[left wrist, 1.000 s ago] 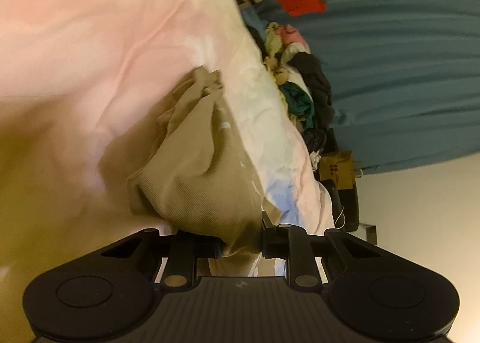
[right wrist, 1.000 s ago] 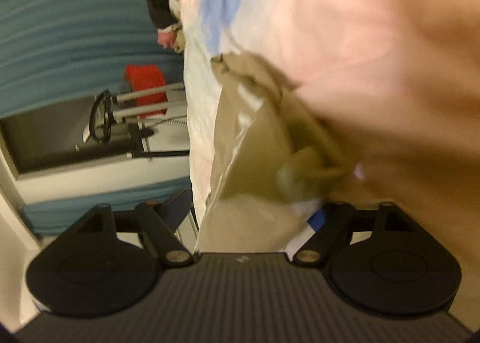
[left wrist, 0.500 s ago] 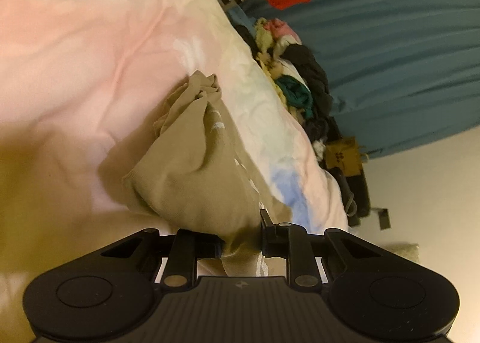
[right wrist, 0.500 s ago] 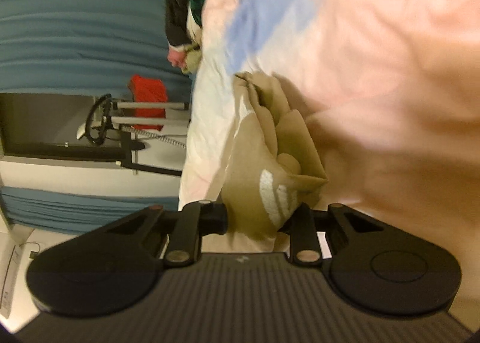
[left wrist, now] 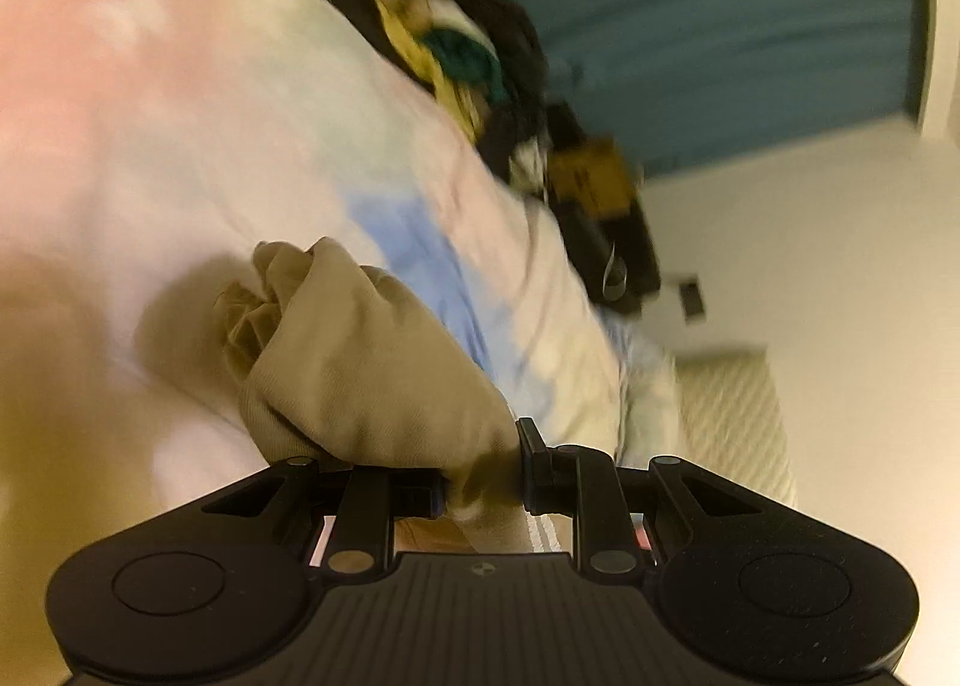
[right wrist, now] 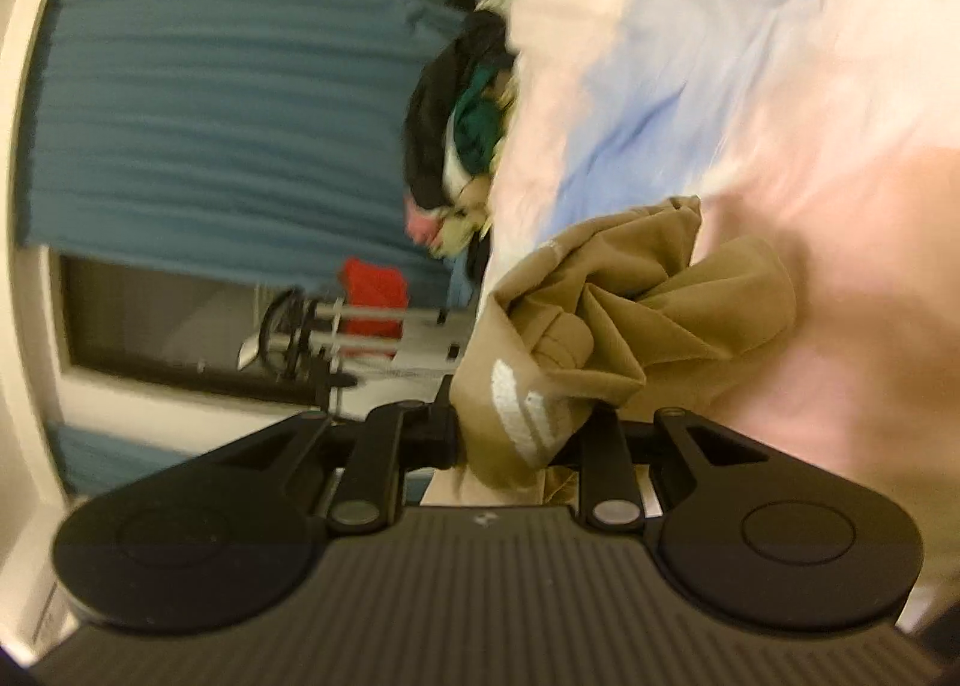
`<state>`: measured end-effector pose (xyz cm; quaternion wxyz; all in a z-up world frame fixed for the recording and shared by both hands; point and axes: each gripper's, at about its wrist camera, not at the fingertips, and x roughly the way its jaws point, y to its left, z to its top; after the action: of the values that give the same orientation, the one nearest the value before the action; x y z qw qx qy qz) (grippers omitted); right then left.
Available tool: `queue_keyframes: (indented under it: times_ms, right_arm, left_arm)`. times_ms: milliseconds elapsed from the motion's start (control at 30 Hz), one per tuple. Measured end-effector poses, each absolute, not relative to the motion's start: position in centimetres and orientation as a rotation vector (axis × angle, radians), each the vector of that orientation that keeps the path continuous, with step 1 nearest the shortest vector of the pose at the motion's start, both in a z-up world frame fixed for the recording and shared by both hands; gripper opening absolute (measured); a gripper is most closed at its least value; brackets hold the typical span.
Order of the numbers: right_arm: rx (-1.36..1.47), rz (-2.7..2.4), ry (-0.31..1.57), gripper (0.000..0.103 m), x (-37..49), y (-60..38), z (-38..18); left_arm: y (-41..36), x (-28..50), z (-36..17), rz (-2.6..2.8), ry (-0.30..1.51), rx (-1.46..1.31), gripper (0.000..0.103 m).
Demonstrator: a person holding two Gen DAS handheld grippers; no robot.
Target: Fold clothes
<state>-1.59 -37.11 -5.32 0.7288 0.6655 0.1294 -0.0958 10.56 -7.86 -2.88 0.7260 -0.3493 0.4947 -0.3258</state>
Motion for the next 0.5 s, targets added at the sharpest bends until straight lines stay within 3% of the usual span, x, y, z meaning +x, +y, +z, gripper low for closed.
queue_keyframes:
  times_ms: [367, 500]
  right_arm:
    - [1.328, -0.481, 0.125, 0.024, 6.3, -56.8, -1.9]
    - [1.274, -0.545, 0.085, 0.024, 7.7, -61.7, -3.3]
  left_arm:
    - [-35.3, 21.0, -1.8, -0.769, 1.045, -0.753, 0.024]
    - [-43.2, 23.6, -2.8, -0.815, 1.007, -0.633, 0.024]
